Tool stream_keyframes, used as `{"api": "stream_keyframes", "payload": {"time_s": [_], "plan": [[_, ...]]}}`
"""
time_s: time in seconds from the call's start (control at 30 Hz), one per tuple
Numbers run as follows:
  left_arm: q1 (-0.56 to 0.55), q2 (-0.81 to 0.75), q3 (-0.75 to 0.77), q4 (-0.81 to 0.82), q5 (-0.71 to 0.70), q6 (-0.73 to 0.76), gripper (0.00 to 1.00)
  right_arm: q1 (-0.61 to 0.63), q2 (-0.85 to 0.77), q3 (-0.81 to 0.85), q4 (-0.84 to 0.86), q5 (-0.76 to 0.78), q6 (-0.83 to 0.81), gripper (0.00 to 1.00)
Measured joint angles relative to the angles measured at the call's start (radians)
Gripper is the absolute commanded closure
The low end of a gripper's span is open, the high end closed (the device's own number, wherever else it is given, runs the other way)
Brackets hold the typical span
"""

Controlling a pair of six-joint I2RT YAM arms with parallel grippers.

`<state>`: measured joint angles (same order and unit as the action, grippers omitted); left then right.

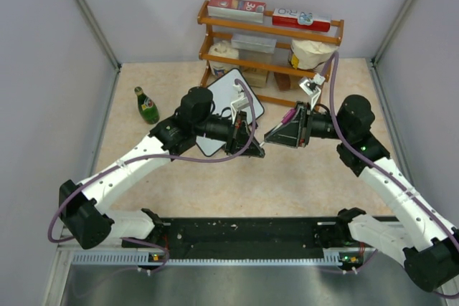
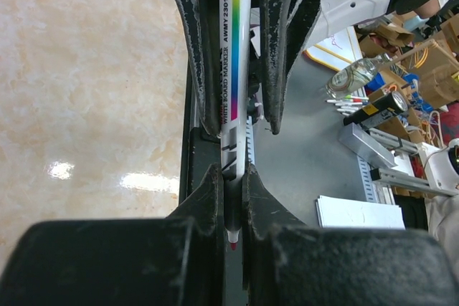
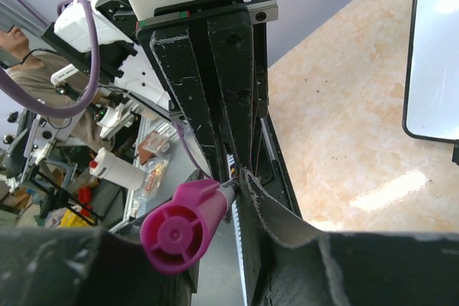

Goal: Write a sentence on the whiteboard
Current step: Pass from the left arm to the right, then pick up the whiteboard stand from the center of the board.

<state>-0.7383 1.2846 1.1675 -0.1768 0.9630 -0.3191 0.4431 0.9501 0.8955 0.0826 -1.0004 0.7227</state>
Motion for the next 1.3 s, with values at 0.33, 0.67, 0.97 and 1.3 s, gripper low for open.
{"api": "stream_keyframes", "payload": {"time_s": [0.33,0.67,0.97,1.3], "plan": [[0.0,-0.005,0.0,-0.006,0.0,-0.019,0.76,0.0,0.0,-0.005,0.0,0.022,-0.024,1.0],[0.002,-0.102,-0.08,-0.035,-0.185,0.026,0.07,0.0,-0.033,-0.005,-0.138,0.173,-0.08,1.0],[0.005,-0.274,-0.232,-0.072,-0.738,-0.115,0.02,-0.023,-0.073,-0.041,-0.263,0.367,-0.134,1.0],[0.01,-0.047,-0.31,-0.228,-1.099,-0.43,0.06,-0.04,-0.072,-0.07,-0.315,0.44,-0.159,1.0]]}}
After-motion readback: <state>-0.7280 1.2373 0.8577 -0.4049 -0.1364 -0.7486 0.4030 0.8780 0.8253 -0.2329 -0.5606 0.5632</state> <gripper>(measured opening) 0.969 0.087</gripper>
